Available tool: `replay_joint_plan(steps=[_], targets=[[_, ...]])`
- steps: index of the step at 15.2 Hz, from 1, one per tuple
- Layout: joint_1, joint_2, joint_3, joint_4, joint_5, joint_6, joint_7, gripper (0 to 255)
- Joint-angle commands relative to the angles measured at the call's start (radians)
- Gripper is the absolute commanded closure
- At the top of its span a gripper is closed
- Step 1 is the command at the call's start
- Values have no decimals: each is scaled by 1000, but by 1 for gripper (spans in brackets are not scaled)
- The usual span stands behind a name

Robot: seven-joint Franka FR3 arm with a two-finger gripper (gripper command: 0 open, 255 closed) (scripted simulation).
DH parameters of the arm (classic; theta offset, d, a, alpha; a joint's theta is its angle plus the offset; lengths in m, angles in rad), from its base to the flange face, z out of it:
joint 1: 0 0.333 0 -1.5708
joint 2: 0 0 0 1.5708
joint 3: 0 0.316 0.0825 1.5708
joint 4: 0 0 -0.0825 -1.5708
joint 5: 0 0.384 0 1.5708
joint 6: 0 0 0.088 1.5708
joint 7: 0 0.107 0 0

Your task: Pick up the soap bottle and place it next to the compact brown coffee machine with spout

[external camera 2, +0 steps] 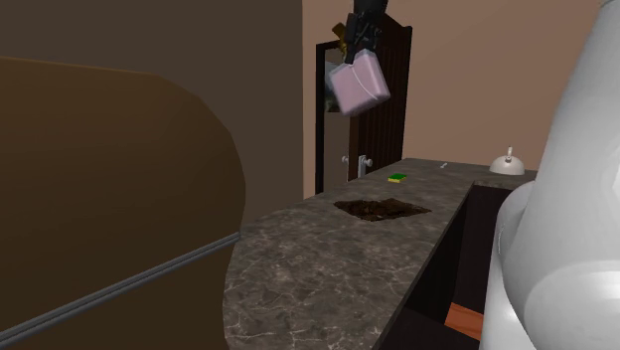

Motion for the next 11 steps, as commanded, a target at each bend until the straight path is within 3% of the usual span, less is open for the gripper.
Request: replay_joint_plan(steps=[1,11], targets=[[0,21,-11,46,15,-32,-7,255],[-43,199,-107,355,171,-228,-74,255]])
